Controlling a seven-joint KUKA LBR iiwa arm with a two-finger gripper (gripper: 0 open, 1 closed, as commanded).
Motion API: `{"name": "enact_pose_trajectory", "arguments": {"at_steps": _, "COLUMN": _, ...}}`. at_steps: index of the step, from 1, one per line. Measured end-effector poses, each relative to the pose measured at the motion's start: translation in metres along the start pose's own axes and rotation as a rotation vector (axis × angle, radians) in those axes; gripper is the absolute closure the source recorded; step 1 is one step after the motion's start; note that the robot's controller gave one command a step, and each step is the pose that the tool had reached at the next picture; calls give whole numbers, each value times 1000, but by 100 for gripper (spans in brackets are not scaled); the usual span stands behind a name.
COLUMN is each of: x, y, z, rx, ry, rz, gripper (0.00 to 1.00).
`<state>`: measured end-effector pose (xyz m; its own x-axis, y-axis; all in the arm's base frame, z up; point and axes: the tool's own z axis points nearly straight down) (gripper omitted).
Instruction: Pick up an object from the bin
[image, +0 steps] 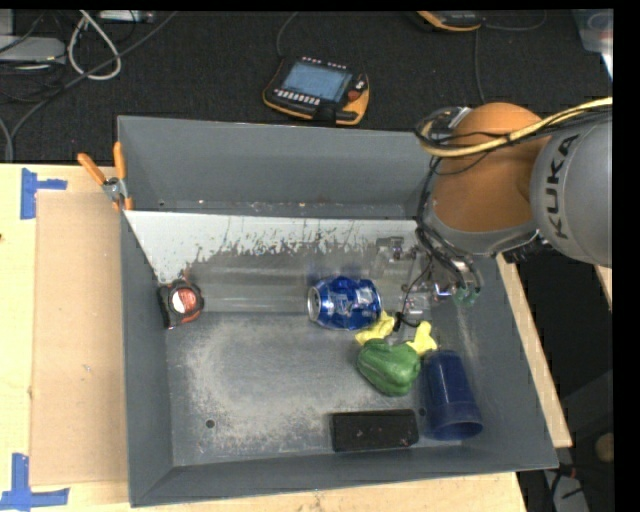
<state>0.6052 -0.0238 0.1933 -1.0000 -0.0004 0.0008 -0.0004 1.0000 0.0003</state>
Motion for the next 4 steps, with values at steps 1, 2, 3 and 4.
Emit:
{"name": "enact_pose_trajectory", "arguments": {"at_steps": 1, "x": 0, "y": 0, "z": 0, "rx": 0, "ry": 0, "rz": 0, "gripper": 0}}
{"name": "enact_pose_trajectory", "arguments": {"at_steps": 2, "x": 8, "y": -20, "z": 6, "rx": -3, "ry": -2, "rz": 10, "gripper": 0}}
{"name": "enact_pose_trajectory", "arguments": {"at_steps": 3, "x": 3, "y": -45, "z": -32, "rx": -2, "ry": -8, "rz": -23, "gripper": 0}}
{"name": "enact_pose_trajectory", "arguments": {"at_steps": 4, "x": 65, "y": -10, "z": 25, "rx": -1, "ry": 10, "rz": 339, "gripper": 0}}
